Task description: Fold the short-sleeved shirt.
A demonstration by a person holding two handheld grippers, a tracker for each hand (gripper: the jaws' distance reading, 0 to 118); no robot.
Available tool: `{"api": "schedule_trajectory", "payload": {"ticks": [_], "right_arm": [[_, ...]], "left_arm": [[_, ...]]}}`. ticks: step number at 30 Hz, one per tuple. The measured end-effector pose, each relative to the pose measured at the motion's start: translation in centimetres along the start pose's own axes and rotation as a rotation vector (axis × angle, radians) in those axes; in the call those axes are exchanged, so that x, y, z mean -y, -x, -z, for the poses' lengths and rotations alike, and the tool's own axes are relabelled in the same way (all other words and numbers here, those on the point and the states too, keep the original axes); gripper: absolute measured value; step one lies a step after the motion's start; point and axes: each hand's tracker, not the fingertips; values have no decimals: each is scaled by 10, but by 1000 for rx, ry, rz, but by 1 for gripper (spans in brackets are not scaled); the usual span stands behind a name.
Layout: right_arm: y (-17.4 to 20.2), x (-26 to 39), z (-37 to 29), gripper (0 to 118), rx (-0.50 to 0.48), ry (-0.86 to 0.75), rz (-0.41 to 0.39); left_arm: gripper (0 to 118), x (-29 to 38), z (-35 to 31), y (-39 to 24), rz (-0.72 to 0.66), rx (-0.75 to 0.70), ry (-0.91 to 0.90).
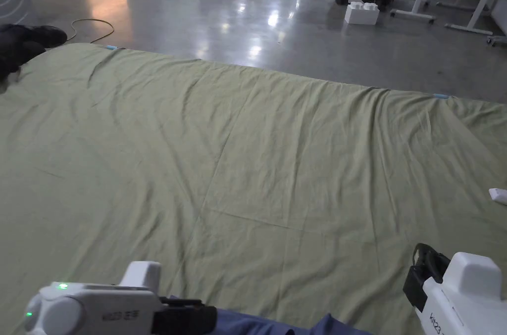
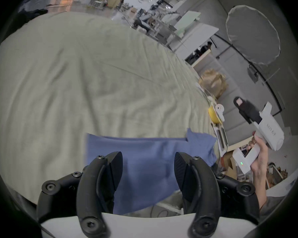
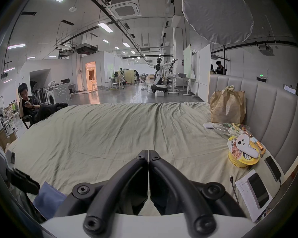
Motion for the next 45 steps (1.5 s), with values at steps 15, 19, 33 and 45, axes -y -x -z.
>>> {"api": "schedule_trajectory", "payload": {"ticks": [15, 19, 33, 45], "right_arm": [[16, 2, 3, 2, -29, 31, -13], [18, 2, 1, 2, -26, 28, -15], [18, -1, 0, 2, -29, 32, -17], [30, -2, 7, 2, -72, 24, -11]], "left_arm": [[75, 24, 42, 103, -343, 381, 80], [62, 24, 56, 96, -337, 375, 122], [17, -4, 11, 68, -162, 206, 44], [17, -57, -112, 44, -22, -306, -35]]}}
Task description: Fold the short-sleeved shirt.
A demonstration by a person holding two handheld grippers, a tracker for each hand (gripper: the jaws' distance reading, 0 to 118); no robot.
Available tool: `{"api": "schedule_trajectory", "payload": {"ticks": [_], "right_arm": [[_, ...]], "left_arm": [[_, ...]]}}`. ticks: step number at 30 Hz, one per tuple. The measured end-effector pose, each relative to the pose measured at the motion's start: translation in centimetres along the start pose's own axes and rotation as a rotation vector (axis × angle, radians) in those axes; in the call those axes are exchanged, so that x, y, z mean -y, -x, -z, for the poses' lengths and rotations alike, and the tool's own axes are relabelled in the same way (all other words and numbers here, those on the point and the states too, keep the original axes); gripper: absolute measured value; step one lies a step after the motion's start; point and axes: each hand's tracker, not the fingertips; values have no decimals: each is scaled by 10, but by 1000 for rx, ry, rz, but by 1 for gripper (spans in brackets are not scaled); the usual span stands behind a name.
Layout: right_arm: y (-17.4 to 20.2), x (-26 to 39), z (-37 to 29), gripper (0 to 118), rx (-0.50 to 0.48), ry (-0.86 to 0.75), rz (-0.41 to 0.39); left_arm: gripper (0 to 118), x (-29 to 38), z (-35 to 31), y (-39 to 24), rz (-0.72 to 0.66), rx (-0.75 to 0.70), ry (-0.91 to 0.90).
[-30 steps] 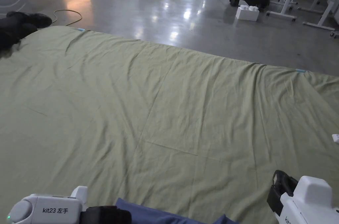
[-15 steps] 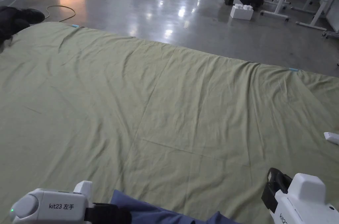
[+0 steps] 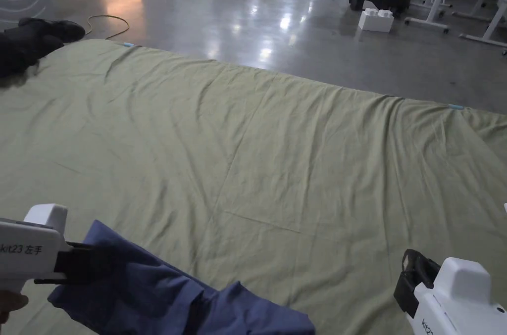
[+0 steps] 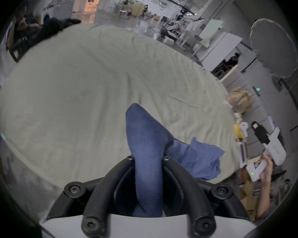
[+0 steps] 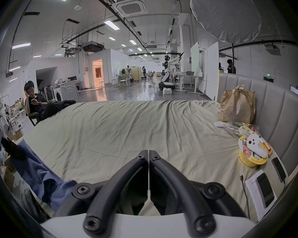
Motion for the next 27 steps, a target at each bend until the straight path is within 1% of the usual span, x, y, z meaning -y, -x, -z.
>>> {"api": "schedule_trajectory", "payload": {"ticks": [2, 3, 5, 13, 23, 27], "right_arm": [[3, 1, 2, 2, -10, 2, 4], [4, 2, 3, 2, -13, 2, 5], [6, 3, 4, 2, -20, 5, 9], [2, 4, 3, 2, -18, 7, 14], [-11, 12, -3, 2, 7, 21, 26], [-16, 15, -5, 2, 18, 27, 33]], "left_arm": [[17, -1, -4, -12, 33, -54, 2], [17, 0, -4, -20, 42, -52, 18], [17, 2, -6, -40, 45, -35, 20], [18, 8, -4, -112, 130, 78, 39], [18, 20, 28, -179, 155, 213, 97], [18, 30, 48, -205, 171, 223, 121]]}}
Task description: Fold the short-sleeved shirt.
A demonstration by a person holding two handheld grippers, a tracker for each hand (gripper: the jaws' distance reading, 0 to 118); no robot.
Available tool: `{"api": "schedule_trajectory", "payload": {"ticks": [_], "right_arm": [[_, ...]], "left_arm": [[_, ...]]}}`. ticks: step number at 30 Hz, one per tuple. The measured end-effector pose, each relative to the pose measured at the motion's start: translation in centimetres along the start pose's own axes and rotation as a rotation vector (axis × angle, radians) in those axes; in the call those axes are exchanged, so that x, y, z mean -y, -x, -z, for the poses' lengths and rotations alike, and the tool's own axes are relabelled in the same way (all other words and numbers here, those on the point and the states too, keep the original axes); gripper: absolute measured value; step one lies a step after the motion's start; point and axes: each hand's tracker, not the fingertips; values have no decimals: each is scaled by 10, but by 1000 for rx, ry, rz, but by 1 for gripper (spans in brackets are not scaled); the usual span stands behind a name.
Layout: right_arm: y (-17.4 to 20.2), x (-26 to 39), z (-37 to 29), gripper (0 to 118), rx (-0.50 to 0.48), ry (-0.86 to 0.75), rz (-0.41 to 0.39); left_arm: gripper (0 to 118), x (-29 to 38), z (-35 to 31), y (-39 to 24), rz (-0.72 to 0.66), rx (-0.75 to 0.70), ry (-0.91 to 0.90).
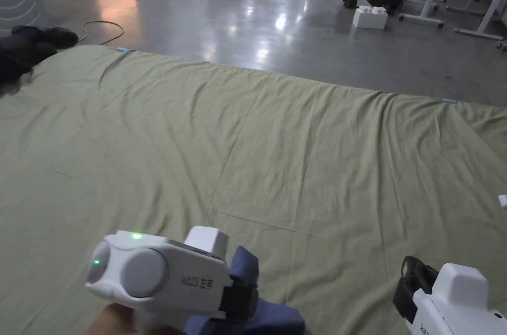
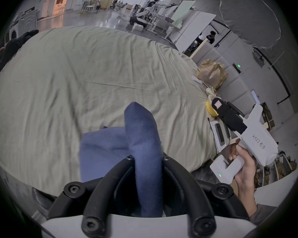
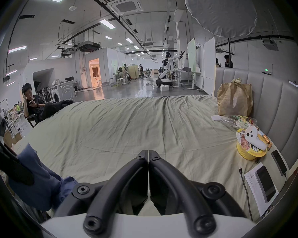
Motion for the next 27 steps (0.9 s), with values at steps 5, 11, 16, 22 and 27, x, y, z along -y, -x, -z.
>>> {"api": "schedule_trajectory", "payload": {"ticks": [5, 11, 16, 22, 27], "right_arm": [[-3, 3, -2, 2, 8, 5, 8], [-4, 7, -3, 2, 7, 14, 14], [-8, 7, -5, 2, 10, 17, 13], [-16, 9, -11, 2, 26, 13, 13], [-17, 12, -12, 2, 34, 23, 21]], "left_arm": [[18, 8, 55, -21, 20, -60, 42], [27, 17, 109, -35, -11, -85, 93], [61, 16, 103, -35, -71, 37, 103], [61, 7, 66, -18, -66, 86, 44], [37, 13, 83, -9, -26, 18, 63]]}}
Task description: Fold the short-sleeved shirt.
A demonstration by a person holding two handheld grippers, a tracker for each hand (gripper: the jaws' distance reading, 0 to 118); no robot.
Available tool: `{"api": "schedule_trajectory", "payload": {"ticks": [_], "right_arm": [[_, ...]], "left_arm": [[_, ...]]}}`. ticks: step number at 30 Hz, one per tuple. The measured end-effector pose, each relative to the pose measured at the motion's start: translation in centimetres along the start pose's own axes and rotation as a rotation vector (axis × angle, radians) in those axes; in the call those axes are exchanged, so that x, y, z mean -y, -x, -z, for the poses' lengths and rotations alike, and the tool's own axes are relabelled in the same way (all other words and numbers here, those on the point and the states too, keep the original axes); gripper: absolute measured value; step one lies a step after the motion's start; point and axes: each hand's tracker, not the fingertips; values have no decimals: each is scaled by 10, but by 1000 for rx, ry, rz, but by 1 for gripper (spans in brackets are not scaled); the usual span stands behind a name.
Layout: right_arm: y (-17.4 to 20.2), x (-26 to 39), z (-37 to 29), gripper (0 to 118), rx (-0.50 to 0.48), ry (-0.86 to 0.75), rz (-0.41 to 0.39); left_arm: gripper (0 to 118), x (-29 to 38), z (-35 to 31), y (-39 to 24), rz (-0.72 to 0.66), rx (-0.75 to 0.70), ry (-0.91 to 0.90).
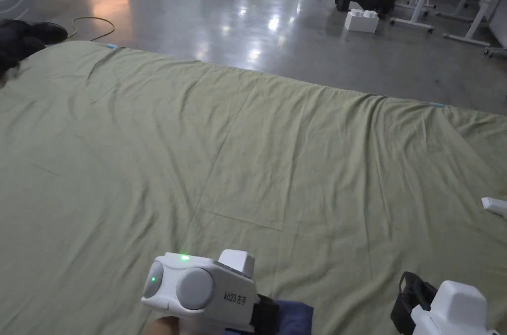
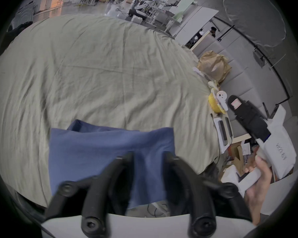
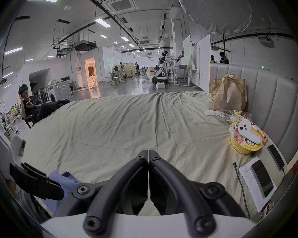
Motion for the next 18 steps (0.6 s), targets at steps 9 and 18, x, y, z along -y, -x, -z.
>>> {"api": "schedule_trajectory", "payload": {"ticks": [9, 18], "right_arm": [[2, 4, 0, 2, -5, 9, 0], [5, -10, -11, 2, -9, -61, -24]], "left_arm": [[8, 33, 70, 16, -52, 57, 52], [8, 27, 32, 17, -22, 157, -128]]}}
